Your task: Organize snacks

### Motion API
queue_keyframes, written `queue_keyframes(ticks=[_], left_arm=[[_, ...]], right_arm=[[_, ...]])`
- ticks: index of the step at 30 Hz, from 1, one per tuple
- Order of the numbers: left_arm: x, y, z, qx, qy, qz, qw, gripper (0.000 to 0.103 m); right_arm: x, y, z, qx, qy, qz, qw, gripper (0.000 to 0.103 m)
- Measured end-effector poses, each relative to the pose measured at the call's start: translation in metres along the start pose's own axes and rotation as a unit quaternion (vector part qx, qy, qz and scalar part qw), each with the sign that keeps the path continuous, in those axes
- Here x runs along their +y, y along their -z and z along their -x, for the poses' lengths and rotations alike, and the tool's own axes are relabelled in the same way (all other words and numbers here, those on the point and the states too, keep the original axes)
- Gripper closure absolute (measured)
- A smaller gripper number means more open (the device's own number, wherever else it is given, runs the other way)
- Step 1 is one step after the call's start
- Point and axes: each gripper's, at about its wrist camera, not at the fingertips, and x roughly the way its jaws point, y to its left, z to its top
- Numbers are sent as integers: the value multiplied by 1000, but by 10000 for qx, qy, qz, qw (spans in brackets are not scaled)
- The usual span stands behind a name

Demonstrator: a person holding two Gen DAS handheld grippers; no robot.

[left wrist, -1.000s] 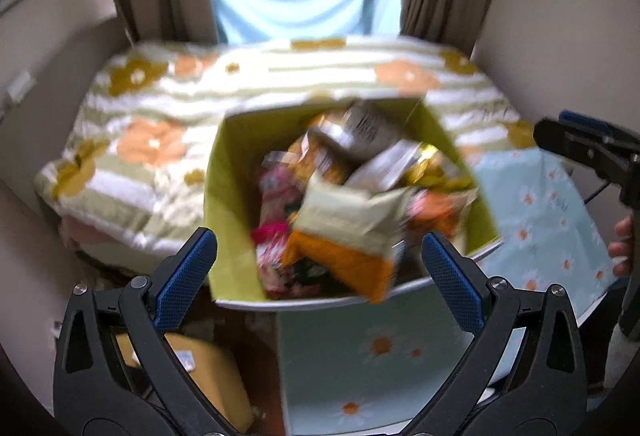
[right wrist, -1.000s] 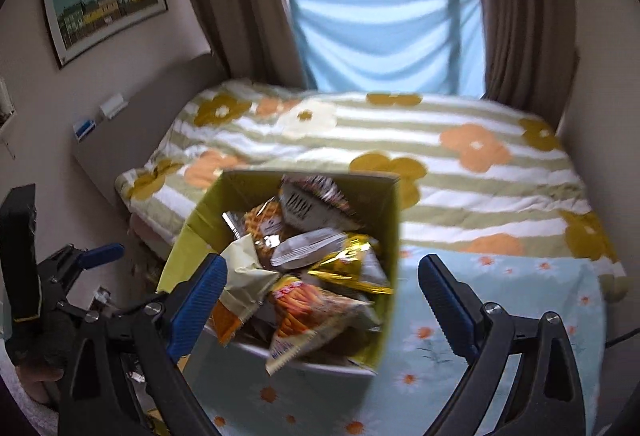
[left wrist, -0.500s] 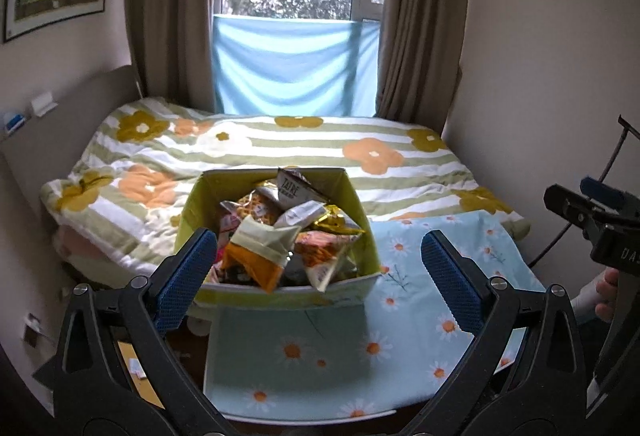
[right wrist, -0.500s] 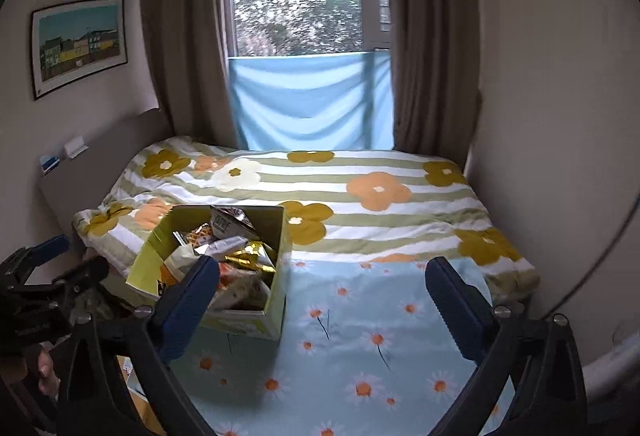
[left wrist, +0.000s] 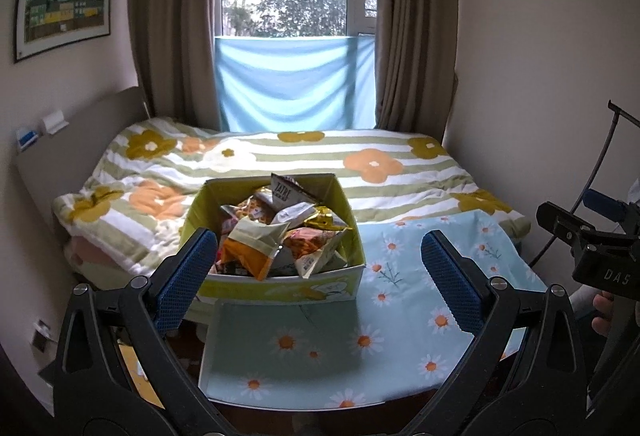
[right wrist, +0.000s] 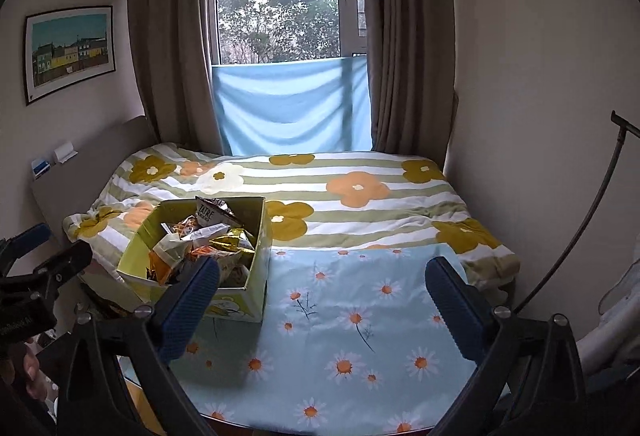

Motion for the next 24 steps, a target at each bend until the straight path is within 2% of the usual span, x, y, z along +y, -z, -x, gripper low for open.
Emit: queue_keyframes(ticks=[24], left_arm=[[-9,-3,-5,3,2,-31,10000,1]], right_arm=[[-6,1,-2,2,53,-39,10000,1]])
